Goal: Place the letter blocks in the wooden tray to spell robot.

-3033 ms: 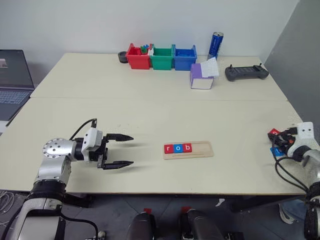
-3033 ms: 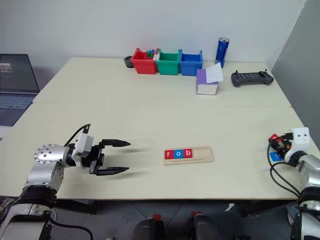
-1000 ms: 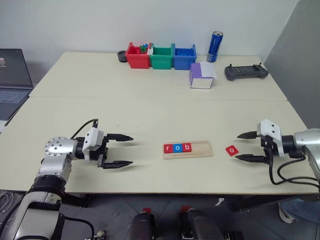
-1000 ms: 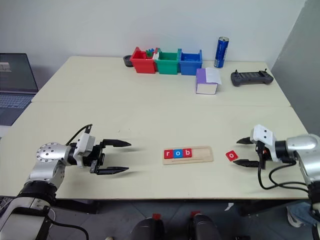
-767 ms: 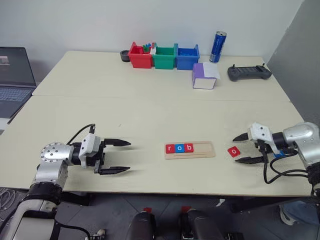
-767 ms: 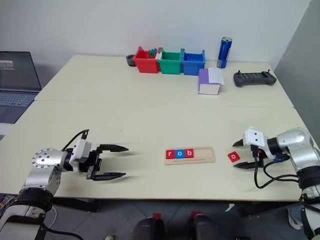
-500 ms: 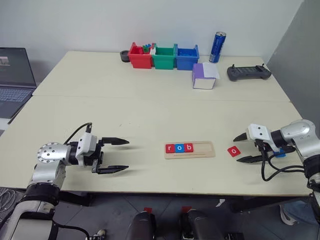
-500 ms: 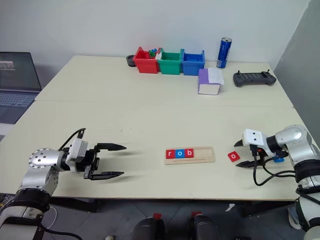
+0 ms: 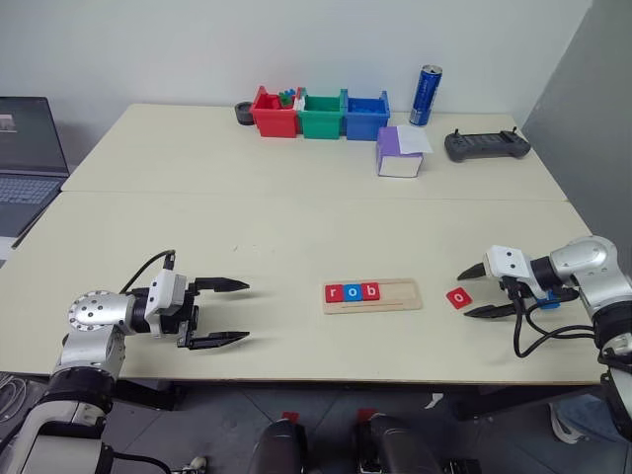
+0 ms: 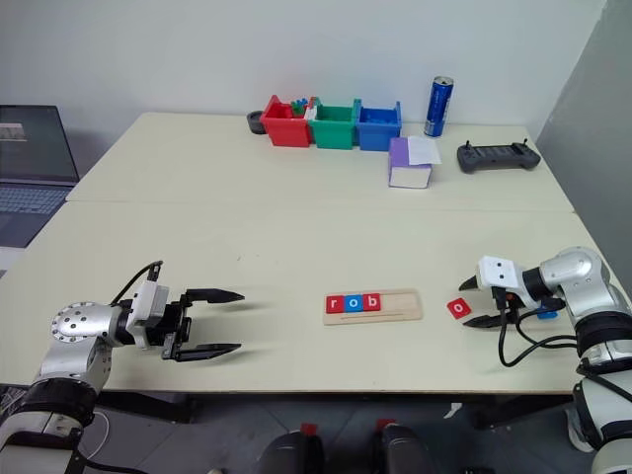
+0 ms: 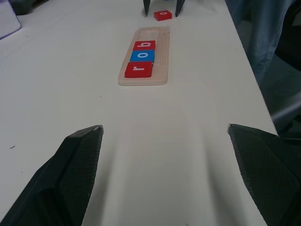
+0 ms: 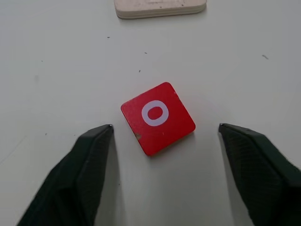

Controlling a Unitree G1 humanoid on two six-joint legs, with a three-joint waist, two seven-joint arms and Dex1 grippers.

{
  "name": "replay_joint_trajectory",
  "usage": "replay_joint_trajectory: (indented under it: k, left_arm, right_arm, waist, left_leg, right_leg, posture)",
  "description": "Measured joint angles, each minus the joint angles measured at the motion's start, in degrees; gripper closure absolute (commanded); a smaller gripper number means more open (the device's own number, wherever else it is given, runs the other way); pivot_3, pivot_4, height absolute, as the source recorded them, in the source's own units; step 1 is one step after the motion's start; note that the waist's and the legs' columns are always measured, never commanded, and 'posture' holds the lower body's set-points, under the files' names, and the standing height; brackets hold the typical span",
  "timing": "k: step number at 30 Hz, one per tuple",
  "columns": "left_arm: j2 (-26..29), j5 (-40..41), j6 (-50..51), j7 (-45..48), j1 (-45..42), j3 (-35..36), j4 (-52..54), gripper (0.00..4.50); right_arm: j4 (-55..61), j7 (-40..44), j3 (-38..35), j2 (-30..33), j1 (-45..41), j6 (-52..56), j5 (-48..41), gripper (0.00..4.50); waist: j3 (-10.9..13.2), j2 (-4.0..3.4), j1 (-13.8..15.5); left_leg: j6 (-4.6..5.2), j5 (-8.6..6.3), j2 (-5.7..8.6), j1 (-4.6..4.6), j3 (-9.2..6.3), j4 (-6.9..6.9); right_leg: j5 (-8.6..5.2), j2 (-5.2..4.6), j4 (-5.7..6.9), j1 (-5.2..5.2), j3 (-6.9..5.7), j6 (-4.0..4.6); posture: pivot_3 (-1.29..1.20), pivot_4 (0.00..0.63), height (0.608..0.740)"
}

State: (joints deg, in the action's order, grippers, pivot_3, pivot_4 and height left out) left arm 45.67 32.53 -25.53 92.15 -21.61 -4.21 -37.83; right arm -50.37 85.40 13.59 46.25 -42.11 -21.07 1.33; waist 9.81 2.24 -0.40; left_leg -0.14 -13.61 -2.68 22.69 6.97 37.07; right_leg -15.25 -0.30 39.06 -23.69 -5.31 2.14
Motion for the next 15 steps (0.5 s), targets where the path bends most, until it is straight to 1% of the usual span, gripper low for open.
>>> replay_joint_trajectory:
  k: [3, 4, 5, 11, 13, 15]
  left_arm:
    - [-0.05, -0.04, -0.35, 0.0, 0.01, 0.0, -0.04, 0.0]
    - [-0.05, -0.05, -0.45, 0.0, 0.06, 0.0, -0.03, 0.0]
    - [-0.05, -0.06, -0.56, 0.0, 0.15, 0.0, -0.02, 0.0]
    - [-0.03, -0.05, 0.07, 0.01, 1.24, 0.12, 1.93, 0.0]
    - [-0.02, -0.03, 0.67, 0.0, 1.62, 0.4, 3.66, 0.0]
    - [0.0, -0.03, 1.94, 0.01, 2.08, 1.36, 5.64, 0.0]
  right_arm:
    - [-0.04, 0.02, 0.01, -0.75, -0.21, -0.08, 0.3, 2.61]
    - [-0.04, 0.03, 0.01, -0.96, -0.29, -0.08, 0.35, 2.9]
    - [-0.04, 0.05, 0.02, -1.07, -0.41, -0.06, 0.44, 3.04]
    - [1.55, 0.66, -0.12, -0.85, 0.03, 2.15, 0.48, 3.04]
    - [4.73, 0.83, -0.53, -0.3, 1.29, 5.63, -0.19, 3.04]
    - [11.83, 1.28, -1.22, 1.08, 4.38, 11.39, -1.63, 3.04]
  waist:
    - [0.0, 0.0, -0.25]
    - [0.0, 0.0, -0.31]
    - [0.0, 0.0, -0.38]
    - [0.0, 0.0, -0.52]
    - [0.02, -0.03, -0.48]
    - [0.05, -0.08, -0.3]
  left_leg:
    - [0.0, 0.0, -0.01, -0.13, 0.0, -0.01]
    - [0.0, 0.0, -0.02, -0.15, 0.0, -0.01]
    - [0.0, 0.0, -0.02, -0.16, 0.0, -0.01]
    - [-0.01, 0.0, -0.01, -0.14, -0.01, -0.02]
    - [-0.01, 0.0, -0.01, -0.11, -0.02, -0.02]
    - [-0.01, 0.0, 0.0, 0.0, -0.04, -0.03]
  right_leg:
    - [0.01, 0.0, 0.01, 0.11, 0.0, 0.02]
    - [0.01, 0.0, 0.02, 0.12, 0.0, 0.02]
    - [0.02, 0.0, 0.02, 0.13, 0.0, 0.02]
    - [0.01, 0.0, 0.02, 0.13, -0.01, 0.03]
    - [0.01, 0.0, 0.01, 0.11, -0.01, 0.04]
    - [-0.02, -0.02, 0.01, 0.02, -0.03, 0.1]
  posture:
    - [0.0, 0.15, 0.74]
    - [0.0, 0.15, 0.74]
    - [0.0, 0.15, 0.74]
    - [0.0, 0.15, 0.74]
    - [0.0, 0.15, 0.74]
    - [0.0, 0.15, 0.74]
